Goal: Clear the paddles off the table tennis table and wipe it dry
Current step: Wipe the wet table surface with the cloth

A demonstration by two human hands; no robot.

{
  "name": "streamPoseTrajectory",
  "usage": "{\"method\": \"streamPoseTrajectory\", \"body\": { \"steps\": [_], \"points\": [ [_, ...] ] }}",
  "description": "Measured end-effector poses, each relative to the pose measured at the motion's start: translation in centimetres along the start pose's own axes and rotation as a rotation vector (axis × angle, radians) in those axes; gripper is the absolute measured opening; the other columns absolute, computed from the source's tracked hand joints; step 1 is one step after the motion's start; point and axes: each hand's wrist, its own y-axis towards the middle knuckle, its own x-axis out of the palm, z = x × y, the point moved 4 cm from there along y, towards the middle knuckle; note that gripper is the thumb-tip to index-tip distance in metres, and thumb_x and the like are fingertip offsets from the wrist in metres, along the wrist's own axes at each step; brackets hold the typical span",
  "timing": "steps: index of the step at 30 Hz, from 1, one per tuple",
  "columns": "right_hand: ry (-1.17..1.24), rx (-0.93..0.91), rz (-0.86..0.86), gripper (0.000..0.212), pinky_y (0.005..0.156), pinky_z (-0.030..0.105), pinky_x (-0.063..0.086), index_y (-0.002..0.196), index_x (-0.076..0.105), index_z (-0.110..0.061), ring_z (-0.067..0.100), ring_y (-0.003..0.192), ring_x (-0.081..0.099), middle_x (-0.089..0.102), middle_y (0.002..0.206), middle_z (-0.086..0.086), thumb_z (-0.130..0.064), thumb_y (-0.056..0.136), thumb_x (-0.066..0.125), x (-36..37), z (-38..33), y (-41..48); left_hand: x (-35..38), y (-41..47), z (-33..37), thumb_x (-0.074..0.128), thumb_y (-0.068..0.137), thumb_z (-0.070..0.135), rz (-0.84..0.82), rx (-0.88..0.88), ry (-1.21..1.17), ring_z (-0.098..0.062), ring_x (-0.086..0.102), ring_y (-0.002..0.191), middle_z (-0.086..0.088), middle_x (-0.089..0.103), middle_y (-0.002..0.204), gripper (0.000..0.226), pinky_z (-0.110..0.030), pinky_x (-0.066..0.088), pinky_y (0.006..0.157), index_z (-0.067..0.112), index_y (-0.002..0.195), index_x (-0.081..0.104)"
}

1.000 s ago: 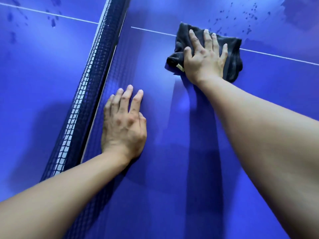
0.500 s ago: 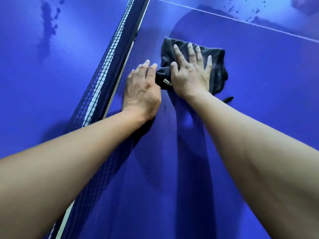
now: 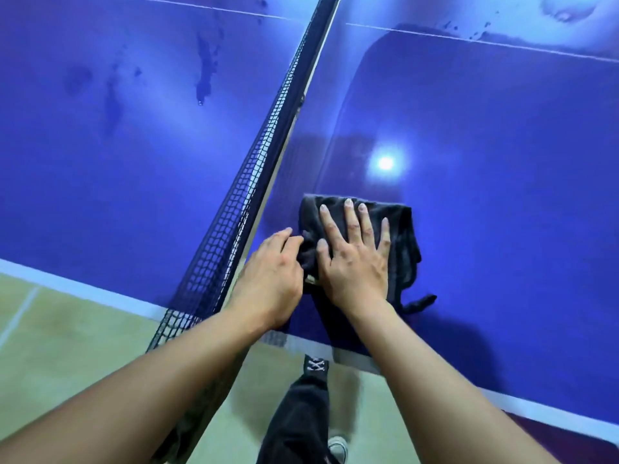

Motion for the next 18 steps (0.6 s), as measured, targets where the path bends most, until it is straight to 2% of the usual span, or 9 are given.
{"method": "streamPoseTrajectory", "body": {
  "steps": [3, 6, 11, 15, 18],
  "points": [
    [0.024, 0.011, 0.006, 0.060, 0.125, 0.058, 0.006, 0.159, 0.031, -0.042, 0.022, 0.158, 0.014, 0.026, 0.168, 0.005, -0.049, 0.099, 0.037, 0.3, -2.4, -4.8, -2.4, -2.5, 0.3, 0.030, 0.095, 0.027, 0.039, 0.075, 0.028, -0.028, 0.035, 0.146, -0.013, 0.041, 0.156, 0.055, -0.041, 0.029, 0.122, 0.009, 0.143, 0.052],
    [0.034, -0.014, -0.025, 0.060, 0.125, 0.059, 0.008, 0.160, 0.028, -0.041, 0.021, 0.159, 0.008, 0.021, 0.170, 0.004, -0.050, 0.101, 0.036, 0.6, -5.3, -8.1, -6.1, -2.9, -0.1, 0.028, 0.093, 0.030, 0.163, 0.170, 0.062, -0.033, 0.043, 0.140, -0.013, 0.050, 0.149, 0.056, -0.046, 0.037, 0.116, 0.010, 0.135, 0.059],
    [-0.011, -0.007, -0.027, 0.058, 0.123, 0.061, 0.013, 0.160, 0.026, -0.043, 0.022, 0.158, 0.012, 0.021, 0.170, 0.002, -0.050, 0.103, 0.034, 1.0, -5.8, -8.1, -10.5, 0.8, -5.4, 0.031, 0.096, 0.031, 0.326, 0.068, -0.008, -0.035, 0.045, 0.134, -0.013, 0.051, 0.145, 0.053, -0.048, 0.036, 0.112, 0.012, 0.138, 0.057],
    [-0.014, -0.059, -0.030, 0.057, 0.125, 0.059, 0.008, 0.160, 0.023, -0.045, 0.019, 0.159, 0.008, 0.018, 0.171, 0.000, -0.051, 0.103, 0.031, 1.3, -6.7, -4.2, -10.0, 4.9, -10.8, 0.033, 0.096, 0.030, 0.281, -0.059, -0.079, -0.037, 0.045, 0.132, -0.015, 0.050, 0.147, 0.054, -0.049, 0.034, 0.114, 0.010, 0.141, 0.055],
    [-0.029, 0.010, -0.004, 0.056, 0.125, 0.058, 0.003, 0.160, 0.023, -0.046, 0.019, 0.159, 0.006, 0.018, 0.171, 0.000, -0.052, 0.104, 0.027, 1.6, -7.7, 0.4, -8.3, 6.6, -13.5, 0.032, 0.096, 0.031, 0.226, -0.043, -0.021, -0.039, 0.039, 0.140, -0.016, 0.049, 0.150, 0.056, -0.053, 0.033, 0.115, 0.010, 0.142, 0.055]
  ]
}}
